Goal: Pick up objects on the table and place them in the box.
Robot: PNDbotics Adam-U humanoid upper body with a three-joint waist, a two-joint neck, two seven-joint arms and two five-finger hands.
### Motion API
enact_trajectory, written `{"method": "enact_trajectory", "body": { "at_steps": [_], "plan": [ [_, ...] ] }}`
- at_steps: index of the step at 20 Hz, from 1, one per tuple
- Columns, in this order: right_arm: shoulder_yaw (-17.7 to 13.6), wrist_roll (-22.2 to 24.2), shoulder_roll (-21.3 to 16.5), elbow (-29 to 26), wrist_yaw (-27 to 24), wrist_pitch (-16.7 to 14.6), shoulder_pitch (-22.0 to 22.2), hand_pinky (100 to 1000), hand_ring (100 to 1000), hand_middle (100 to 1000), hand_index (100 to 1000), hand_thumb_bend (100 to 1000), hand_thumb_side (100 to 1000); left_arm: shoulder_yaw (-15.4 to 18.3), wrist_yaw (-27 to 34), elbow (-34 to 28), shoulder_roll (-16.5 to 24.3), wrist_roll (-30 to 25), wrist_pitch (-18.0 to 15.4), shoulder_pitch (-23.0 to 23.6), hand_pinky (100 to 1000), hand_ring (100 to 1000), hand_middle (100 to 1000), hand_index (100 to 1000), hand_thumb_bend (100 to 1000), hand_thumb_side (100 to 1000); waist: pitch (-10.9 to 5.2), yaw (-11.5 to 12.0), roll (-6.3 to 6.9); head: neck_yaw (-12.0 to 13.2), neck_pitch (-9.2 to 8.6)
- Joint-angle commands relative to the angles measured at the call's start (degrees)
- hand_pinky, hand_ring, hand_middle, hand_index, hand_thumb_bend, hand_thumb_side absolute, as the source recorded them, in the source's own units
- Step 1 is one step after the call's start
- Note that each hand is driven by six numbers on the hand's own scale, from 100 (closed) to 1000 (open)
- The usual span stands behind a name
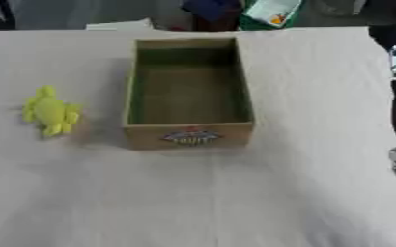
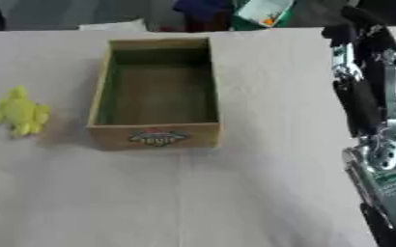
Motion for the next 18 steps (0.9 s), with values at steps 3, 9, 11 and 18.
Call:
{"method": "enact_trajectory", "body": {
  "at_steps": [3, 9, 11, 18],
  "plan": [
    [0.02, 0.26, -0.84, -1.13, 0.46, 0.07, -0.67, 894, 788, 597, 837, 100, 600, 0.85, -2.94, 1.43, 0.96, 2.43, 0.34, -2.57, 663, 877, 900, 1000, 486, 460, 0.03, -0.37, 0.45, 0.76, -1.09],
    [0.43, 0.37, -0.74, -1.13, 0.64, 0.24, -1.2, 895, 789, 596, 838, 100, 593, -0.28, -1.46, 4.17, -0.47, 2.75, -1.34, -4.22, 653, 853, 890, 1000, 411, 397, 1.26, -0.94, 0.85, 1.29, -1.7],
    [0.53, 0.41, -0.71, -1.13, 0.68, 0.26, -1.35, 896, 789, 595, 838, 100, 591, -0.56, -0.12, 5.16, -1.07, 2.28, -1.83, -4.98, 648, 845, 884, 1000, 444, 405, 1.61, -1.17, 0.92, 1.46, -2.01],
    [0.84, 0.67, -0.47, -1.13, 0.75, 0.38, -1.68, 897, 787, 592, 836, 100, 589, -0.66, 0.41, 8.86, -3.18, 1.64, -1.26, -8.26, 630, 831, 871, 1000, 426, 410, 2.35, -1.85, 0.99, 2.04, -2.52]
  ]
}}
